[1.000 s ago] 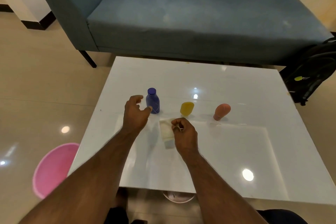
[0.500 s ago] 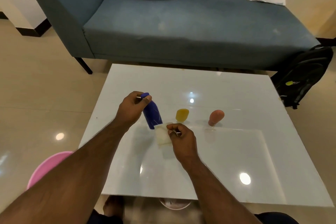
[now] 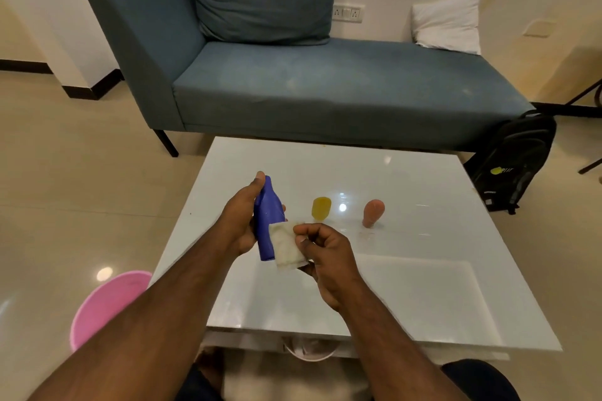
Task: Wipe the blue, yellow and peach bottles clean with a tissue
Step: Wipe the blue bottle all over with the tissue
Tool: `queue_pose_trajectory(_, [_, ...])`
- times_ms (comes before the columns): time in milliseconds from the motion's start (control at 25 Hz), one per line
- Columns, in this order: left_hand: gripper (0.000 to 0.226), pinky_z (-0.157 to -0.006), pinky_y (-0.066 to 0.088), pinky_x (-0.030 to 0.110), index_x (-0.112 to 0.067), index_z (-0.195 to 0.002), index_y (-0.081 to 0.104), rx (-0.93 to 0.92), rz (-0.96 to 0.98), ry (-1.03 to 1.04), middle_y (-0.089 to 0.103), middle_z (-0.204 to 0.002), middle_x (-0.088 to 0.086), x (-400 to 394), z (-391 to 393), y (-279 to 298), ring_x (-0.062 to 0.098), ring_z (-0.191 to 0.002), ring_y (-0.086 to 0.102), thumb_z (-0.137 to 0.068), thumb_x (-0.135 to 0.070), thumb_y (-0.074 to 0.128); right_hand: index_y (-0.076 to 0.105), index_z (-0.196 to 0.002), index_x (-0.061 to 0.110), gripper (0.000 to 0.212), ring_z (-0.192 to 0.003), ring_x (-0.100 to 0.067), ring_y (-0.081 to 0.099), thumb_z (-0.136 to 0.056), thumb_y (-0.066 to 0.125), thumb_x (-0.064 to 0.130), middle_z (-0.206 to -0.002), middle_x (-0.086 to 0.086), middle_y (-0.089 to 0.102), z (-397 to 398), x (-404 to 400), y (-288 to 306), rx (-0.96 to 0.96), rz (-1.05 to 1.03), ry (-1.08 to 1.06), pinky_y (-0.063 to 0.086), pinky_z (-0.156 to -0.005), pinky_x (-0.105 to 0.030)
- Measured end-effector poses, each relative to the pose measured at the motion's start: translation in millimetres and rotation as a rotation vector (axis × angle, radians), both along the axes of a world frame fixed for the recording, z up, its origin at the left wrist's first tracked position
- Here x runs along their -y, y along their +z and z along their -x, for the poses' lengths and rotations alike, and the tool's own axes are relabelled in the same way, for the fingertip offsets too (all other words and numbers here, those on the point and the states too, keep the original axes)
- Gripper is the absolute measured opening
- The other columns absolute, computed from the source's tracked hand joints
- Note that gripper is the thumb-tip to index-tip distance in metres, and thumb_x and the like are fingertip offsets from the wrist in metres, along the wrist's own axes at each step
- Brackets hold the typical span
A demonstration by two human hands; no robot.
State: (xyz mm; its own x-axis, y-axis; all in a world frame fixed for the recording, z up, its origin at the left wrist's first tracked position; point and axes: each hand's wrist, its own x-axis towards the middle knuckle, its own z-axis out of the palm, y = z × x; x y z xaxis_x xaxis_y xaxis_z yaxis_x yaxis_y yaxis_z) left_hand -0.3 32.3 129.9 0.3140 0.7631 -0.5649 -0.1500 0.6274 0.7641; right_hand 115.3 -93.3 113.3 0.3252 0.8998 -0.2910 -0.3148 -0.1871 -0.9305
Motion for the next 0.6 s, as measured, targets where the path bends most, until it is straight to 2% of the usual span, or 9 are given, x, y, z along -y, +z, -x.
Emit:
queue_pose_trajectory(120, [0.057,-0.09,0.056,0.05,-0.017,-0.129,0.06,0.153,0.059,-0.045,0.072,-0.122,0.016,20,7,7,0.037,-0.105,0.07,-0.093,-0.061,0.051,0.065,-0.104,0.009,0.016,-0.103,-0.025,0.064,-0.09,0.06,0.004,-0.113,-0.008,0.065,1,15,11,-0.045,-0.034,-0.035,0.057,-0.08,-0.039])
queue_pose_trajectory(200, [0.058,-0.093,0.054,0.051,-0.017,-0.134,0.058,0.248,0.086,-0.071,0.069,-0.128,0.016,37,12,8,0.036,-0.108,0.068,-0.097,-0.06,0.044,0.065,-0.103,0.009,0.015,-0.104,-0.025,0.064,-0.09,0.06,0.004,-0.112,-0.007,0.066,1,24,17,-0.056,-0.059,-0.036,0.057,-0.08,-0.041])
queue_pose_trajectory(320, [0.055,-0.087,0.057,0.049,-0.019,-0.132,0.059,0.341,0.094,-0.083,0.071,-0.123,0.015,66,14,12,0.033,-0.099,0.07,-0.101,-0.058,0.036,0.065,-0.101,0.01,0.014,-0.104,-0.025,0.064,-0.089,0.061,0.006,-0.113,-0.007,0.065,-1,40,27,-0.029,-0.089,-0.014,0.057,-0.081,-0.041])
queue_pose_trajectory(440, [0.05,-0.081,0.059,0.048,-0.018,-0.13,0.059,0.387,0.093,-0.053,0.073,-0.115,0.013,86,16,18,0.031,-0.091,0.072,-0.102,-0.053,0.039,0.066,-0.102,0.011,0.015,-0.102,-0.024,0.066,-0.089,0.061,0.007,-0.11,-0.005,0.067,-9,55,34,-0.025,-0.121,-0.059,0.057,-0.079,-0.04])
queue_pose_trajectory(600, [0.045,-0.074,0.056,0.041,-0.014,-0.129,0.06,0.415,0.104,-0.054,0.073,-0.111,0.013,105,21,29,0.029,-0.086,0.069,-0.1,-0.045,0.046,0.066,-0.104,0.016,0.017,-0.096,-0.021,0.066,-0.091,0.059,0.008,-0.092,0.021,0.069,-22,60,49,0.025,-0.169,-0.209,0.057,-0.078,-0.032])
